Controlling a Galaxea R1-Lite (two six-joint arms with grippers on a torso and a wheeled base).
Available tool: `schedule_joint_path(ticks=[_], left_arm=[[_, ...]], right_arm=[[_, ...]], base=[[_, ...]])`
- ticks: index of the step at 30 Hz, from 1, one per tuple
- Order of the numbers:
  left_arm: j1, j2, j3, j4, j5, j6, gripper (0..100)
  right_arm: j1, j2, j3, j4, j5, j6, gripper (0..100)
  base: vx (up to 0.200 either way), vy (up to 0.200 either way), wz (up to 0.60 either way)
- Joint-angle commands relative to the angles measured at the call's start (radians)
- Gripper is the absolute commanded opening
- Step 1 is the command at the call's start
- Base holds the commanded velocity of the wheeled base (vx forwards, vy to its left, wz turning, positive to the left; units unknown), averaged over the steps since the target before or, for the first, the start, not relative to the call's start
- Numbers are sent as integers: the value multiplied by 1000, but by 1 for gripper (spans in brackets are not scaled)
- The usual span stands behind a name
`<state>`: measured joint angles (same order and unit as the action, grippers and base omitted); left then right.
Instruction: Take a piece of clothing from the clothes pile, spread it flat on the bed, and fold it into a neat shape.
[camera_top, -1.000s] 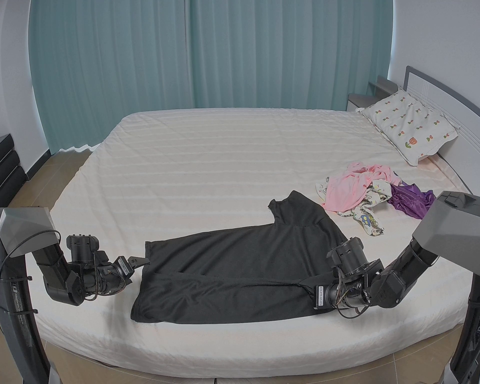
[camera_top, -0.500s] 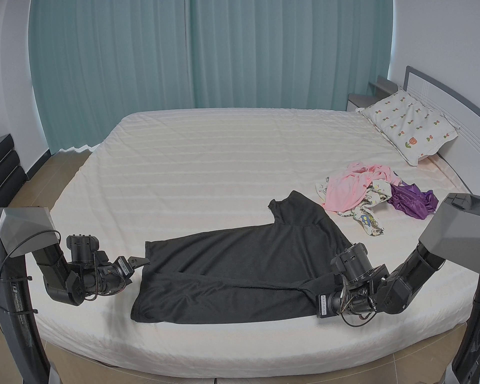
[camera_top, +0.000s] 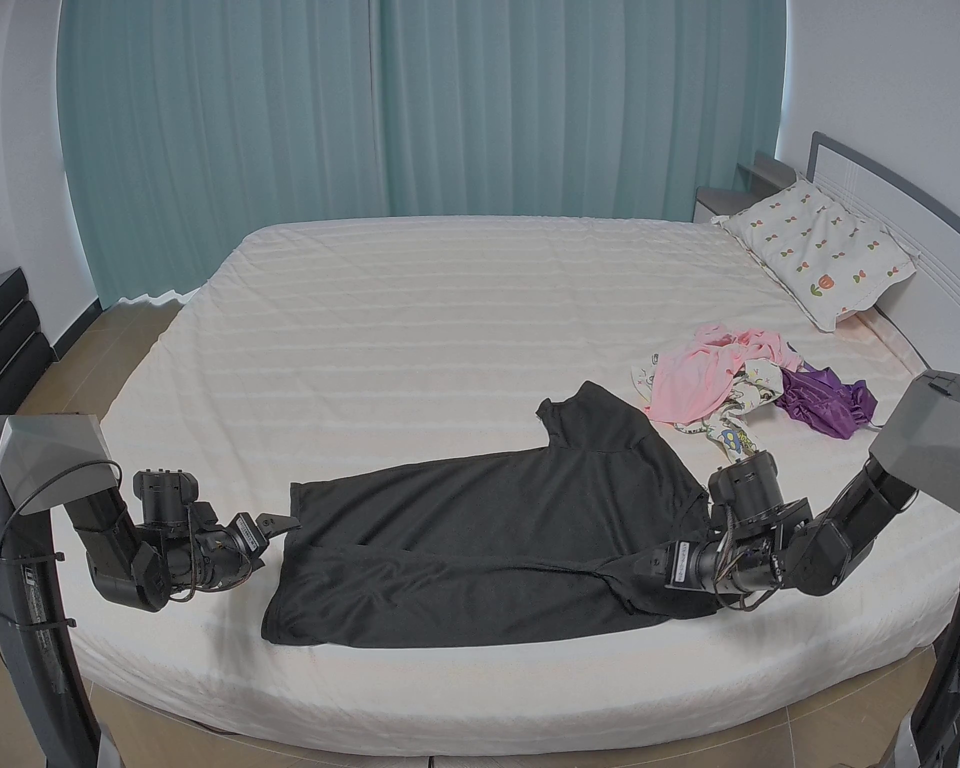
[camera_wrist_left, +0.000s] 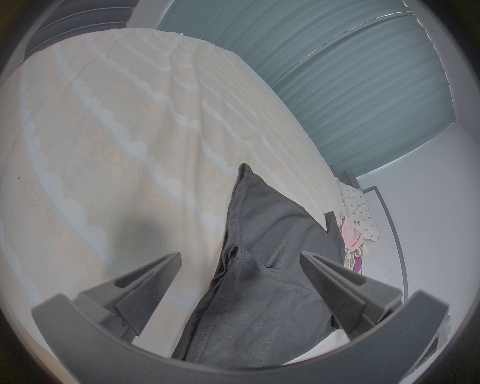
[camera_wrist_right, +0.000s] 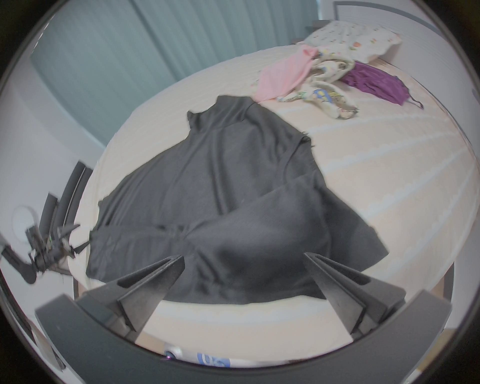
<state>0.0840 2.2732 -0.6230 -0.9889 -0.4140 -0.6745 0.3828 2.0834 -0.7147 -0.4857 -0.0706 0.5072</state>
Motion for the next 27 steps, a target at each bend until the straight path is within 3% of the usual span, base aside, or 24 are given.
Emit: schedule_joint_path(ticks=[1, 10, 14, 19, 20, 27], left_arm=[[0, 0, 0, 0, 1, 0, 100], [-1, 0, 2, 1, 1, 0, 100], [-3, 0, 0, 1, 1, 0, 100], [-1, 0, 0, 0, 1, 0, 100], [-1, 0, 0, 0, 1, 0, 100], [-1, 2, 0, 0, 1, 0, 100]], right_arm=[[-97, 27, -8, -48, 12, 20, 100], [-176, 106, -11, -174, 52, 34, 100], [-179, 149, -15, -212, 72, 36, 100], [-179, 210, -60, -244, 89, 97, 100], [-183, 233, -89, -244, 89, 106, 0], [-217, 250, -146, -244, 91, 166, 0]], base=[[0, 0, 0], [0, 0, 0], [0, 0, 0], [0, 0, 0], [0, 0, 0], [0, 0, 0]])
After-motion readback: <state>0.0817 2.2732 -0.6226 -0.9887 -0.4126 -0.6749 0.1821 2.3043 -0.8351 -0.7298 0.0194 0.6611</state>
